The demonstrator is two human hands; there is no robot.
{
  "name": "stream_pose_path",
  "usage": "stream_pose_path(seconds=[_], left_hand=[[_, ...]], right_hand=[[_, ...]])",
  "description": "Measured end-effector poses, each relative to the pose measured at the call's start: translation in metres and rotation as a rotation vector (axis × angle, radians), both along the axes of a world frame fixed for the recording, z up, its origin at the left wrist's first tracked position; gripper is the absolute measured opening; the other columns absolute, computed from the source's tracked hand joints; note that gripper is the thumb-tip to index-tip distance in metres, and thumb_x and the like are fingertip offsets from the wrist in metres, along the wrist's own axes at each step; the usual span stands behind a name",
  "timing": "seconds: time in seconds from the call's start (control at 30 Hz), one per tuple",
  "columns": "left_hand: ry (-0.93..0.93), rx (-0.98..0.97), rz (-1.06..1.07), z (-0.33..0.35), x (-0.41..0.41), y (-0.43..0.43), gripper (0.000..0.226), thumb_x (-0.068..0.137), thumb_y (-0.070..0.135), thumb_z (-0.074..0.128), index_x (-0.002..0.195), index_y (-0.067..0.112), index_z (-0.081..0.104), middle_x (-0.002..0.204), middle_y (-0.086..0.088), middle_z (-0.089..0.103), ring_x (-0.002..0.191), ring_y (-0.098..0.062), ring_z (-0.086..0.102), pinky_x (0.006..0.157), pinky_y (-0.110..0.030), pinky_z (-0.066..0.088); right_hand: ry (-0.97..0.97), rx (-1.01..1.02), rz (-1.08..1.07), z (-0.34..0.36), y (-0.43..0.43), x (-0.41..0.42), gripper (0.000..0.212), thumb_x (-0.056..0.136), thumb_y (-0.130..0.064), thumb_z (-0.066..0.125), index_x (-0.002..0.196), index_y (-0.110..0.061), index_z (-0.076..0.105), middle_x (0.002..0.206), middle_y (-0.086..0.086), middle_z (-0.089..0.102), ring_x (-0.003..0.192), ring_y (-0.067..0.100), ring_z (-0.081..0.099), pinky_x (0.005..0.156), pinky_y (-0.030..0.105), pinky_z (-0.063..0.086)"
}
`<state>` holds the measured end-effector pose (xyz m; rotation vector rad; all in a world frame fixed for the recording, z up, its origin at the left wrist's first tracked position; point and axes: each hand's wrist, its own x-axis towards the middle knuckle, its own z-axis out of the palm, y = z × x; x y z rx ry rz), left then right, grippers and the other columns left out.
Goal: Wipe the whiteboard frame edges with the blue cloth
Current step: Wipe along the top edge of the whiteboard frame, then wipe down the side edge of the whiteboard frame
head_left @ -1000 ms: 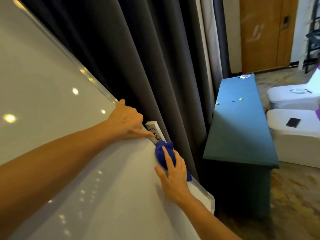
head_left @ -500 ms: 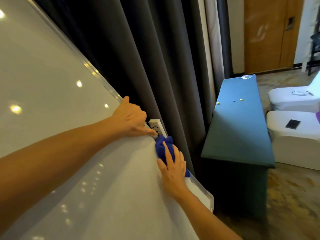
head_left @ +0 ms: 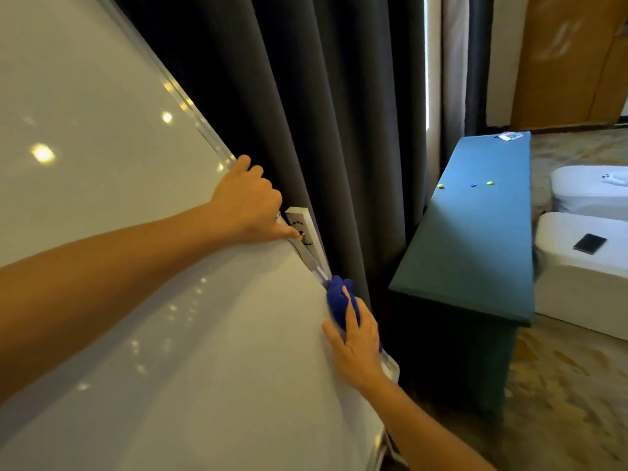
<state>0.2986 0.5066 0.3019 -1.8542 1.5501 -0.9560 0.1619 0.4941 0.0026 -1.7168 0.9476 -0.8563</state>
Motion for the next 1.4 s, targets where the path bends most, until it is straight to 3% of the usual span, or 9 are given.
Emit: stream_pose_path(seconds=[0.1, 0.2, 0.53, 0.6, 0.7, 0.83, 0.97, 1.17, 1.4], left_hand=[[0.078, -0.165, -0.002, -0.036, -0.02, 0.008, 0.067, 0.083, 0.065, 0.043, 0.114, 0.008, 0.059, 0.122, -0.017, 0.052, 0.117, -0.038, 0.042, 0.107, -0.051, 0.027], [0.217, -0.231, 0.084, -0.103, -0.057, 0.019, 0.093, 0.08, 0.06, 0.049, 0.146, -0.001, 0.023, 0.154, -0.025, 0.018, 0.141, -0.046, 0.016, 0.116, -0.056, 0.015], [0.549, 0.032, 0.373, -0.296, -0.189, 0.059, 0.084, 0.082, 0.049, 0.051, 0.151, 0.013, 0.021, 0.16, -0.022, -0.006, 0.139, -0.048, -0.027, 0.111, -0.066, -0.013], [0.645, 0.081, 0.394, -0.323, -0.217, 0.067, 0.077, 0.082, 0.046, 0.053, 0.146, 0.008, 0.033, 0.16, -0.023, 0.006, 0.142, -0.051, -0.015, 0.113, -0.066, -0.003], [0.921, -0.046, 0.315, -0.354, -0.255, 0.085, 0.043, 0.087, 0.044, 0.049, 0.113, 0.015, 0.067, 0.13, -0.015, 0.059, 0.128, -0.041, 0.045, 0.104, -0.051, 0.041], [1.898, -0.809, 0.778, -0.37, -0.291, 0.088, 0.032, 0.094, 0.042, 0.052, 0.089, 0.014, 0.067, 0.083, -0.005, 0.068, 0.069, -0.015, 0.064, 0.07, -0.041, 0.056], [2.643, -1.997, 0.956, -0.37, -0.293, 0.092, 0.044, 0.09, 0.04, 0.062, 0.124, 0.017, 0.049, 0.122, -0.016, 0.056, 0.092, -0.032, 0.067, 0.07, -0.041, 0.056], [2.407, -2.975, 0.457, -0.369, -0.28, 0.105, 0.102, 0.061, 0.084, 0.058, 0.141, 0.023, 0.042, 0.145, -0.011, 0.044, 0.129, -0.036, 0.045, 0.104, -0.054, 0.042], [2.016, -3.487, -0.186, -0.403, -0.279, 0.063, 0.089, 0.079, 0.079, 0.038, 0.145, 0.02, 0.037, 0.148, -0.013, 0.042, 0.132, -0.038, 0.041, 0.109, -0.059, 0.034]], right_hand=[[0.17, 0.088, 0.01, -0.04, -0.019, -0.033, 0.079, 0.089, -0.069, 0.043, 0.151, -0.025, 0.024, 0.15, 0.004, 0.033, 0.136, 0.028, 0.033, 0.111, 0.053, 0.032], [0.223, 0.099, 0.079, -0.063, -0.03, -0.058, 0.074, 0.087, -0.068, 0.047, 0.145, -0.024, 0.034, 0.135, 0.004, 0.045, 0.122, 0.027, 0.045, 0.104, 0.052, 0.04], [0.329, 0.306, 0.348, -0.088, -0.063, -0.091, 0.073, 0.094, -0.063, 0.04, 0.152, -0.021, 0.025, 0.149, 0.012, 0.035, 0.134, 0.036, 0.036, 0.112, 0.052, 0.03], [0.308, 0.663, 0.388, -0.087, -0.078, -0.094, 0.077, 0.093, -0.067, 0.039, 0.153, -0.021, 0.027, 0.155, 0.011, 0.033, 0.137, 0.036, 0.037, 0.114, 0.051, 0.031], [0.21, 1.013, 0.398, -0.07, -0.084, -0.105, 0.086, 0.077, -0.086, 0.039, 0.127, -0.021, 0.063, 0.127, 0.012, 0.065, 0.114, 0.033, 0.06, 0.101, 0.049, 0.048], [0.057, 1.141, 0.305, -0.057, -0.086, -0.116, 0.074, 0.078, -0.083, 0.039, 0.111, -0.025, 0.071, 0.106, 0.011, 0.073, 0.102, 0.035, 0.064, 0.081, 0.043, 0.054], [-0.024, 1.283, 0.348, -0.048, -0.087, -0.126, 0.061, 0.087, -0.071, 0.039, 0.12, -0.025, 0.064, 0.12, 0.009, 0.066, 0.115, 0.039, 0.058, 0.088, 0.05, 0.052], [0.045, 1.306, 0.421, -0.046, -0.092, -0.129, 0.042, 0.097, -0.051, 0.046, 0.123, -0.022, 0.063, 0.117, 0.007, 0.067, 0.118, 0.035, 0.059, 0.106, 0.055, 0.041], [0.293, 1.294, 0.695, -0.066, -0.132, -0.132, 0.049, 0.103, -0.04, 0.033, 0.134, -0.007, 0.053, 0.12, 0.02, 0.06, 0.093, 0.039, 0.062, 0.078, 0.049, 0.054]])
